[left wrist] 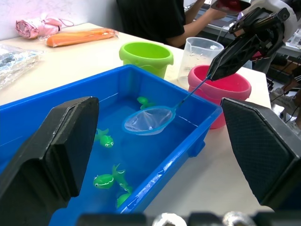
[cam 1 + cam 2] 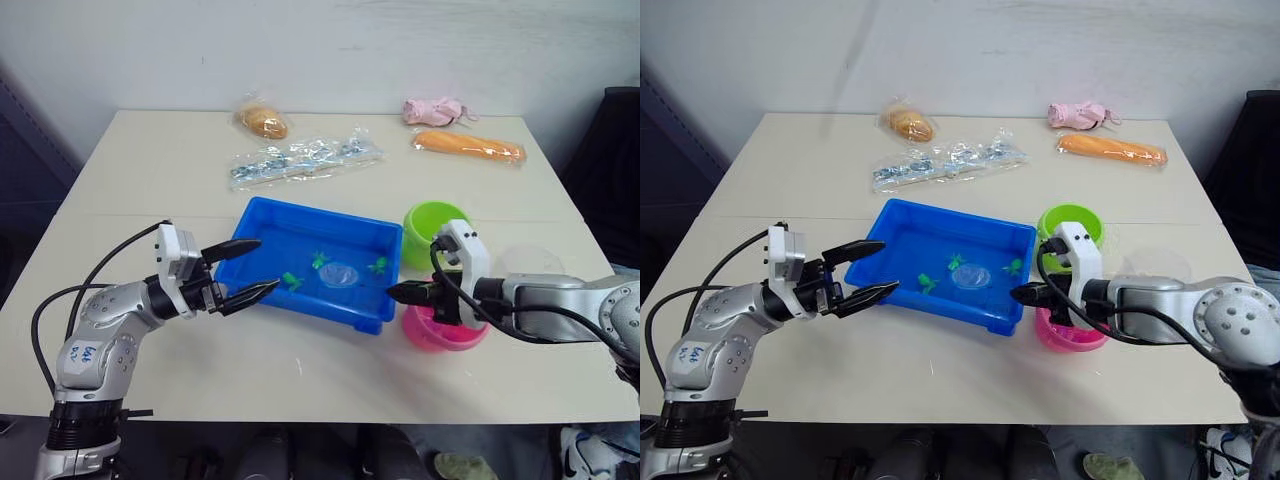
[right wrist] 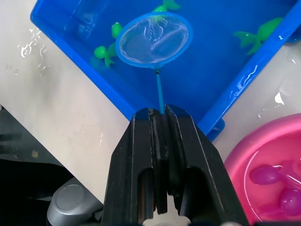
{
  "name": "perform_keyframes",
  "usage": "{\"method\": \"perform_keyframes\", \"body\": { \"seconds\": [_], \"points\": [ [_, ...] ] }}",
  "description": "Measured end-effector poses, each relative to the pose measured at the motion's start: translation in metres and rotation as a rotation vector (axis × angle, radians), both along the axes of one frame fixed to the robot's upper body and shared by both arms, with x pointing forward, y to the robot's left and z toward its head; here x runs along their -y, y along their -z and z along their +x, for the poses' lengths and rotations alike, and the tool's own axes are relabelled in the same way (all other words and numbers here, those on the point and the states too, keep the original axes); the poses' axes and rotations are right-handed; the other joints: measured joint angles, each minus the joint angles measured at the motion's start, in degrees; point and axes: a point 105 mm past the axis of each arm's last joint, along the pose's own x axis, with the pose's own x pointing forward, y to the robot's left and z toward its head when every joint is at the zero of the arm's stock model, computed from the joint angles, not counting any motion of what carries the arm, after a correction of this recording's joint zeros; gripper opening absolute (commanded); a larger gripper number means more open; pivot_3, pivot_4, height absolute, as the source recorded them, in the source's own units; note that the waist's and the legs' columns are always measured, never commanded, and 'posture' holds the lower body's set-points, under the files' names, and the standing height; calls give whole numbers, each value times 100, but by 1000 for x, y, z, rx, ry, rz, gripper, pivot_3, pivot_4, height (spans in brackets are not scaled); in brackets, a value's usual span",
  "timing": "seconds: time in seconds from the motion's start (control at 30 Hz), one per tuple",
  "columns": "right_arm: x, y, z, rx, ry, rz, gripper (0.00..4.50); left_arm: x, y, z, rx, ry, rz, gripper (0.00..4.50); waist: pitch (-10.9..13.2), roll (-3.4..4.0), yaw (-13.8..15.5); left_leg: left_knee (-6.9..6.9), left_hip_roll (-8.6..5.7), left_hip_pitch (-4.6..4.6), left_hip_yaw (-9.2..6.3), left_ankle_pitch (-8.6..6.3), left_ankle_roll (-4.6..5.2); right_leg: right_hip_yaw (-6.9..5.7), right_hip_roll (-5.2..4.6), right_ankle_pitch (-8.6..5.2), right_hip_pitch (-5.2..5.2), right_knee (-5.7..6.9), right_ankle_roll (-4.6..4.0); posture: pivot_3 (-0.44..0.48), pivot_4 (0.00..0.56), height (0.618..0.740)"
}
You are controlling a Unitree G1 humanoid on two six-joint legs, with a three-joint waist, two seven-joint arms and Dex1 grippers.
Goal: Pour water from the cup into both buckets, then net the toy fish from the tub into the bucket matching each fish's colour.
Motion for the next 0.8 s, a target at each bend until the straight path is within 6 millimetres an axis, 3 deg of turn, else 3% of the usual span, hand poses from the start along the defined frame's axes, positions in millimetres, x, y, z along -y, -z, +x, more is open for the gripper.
{"method": "perform_keyframes", "body": {
  "seconds": [0.37,0.8],
  "points": [
    [14,14,10,-84,75,-72,0,5,-4,1,18,-5,-3,4459,0,0,1,0,1,-5,0,-1,2,-2,1,0,-2,-2,0,0,150,740],
    [16,9,21,-73,148,-92,0,17,-6,3,25,18,-18,4459,0,0,16,0,0,-12,-1,-2,4,-7,0,1,-2,-11,2,0,150,740]
  ]
}}
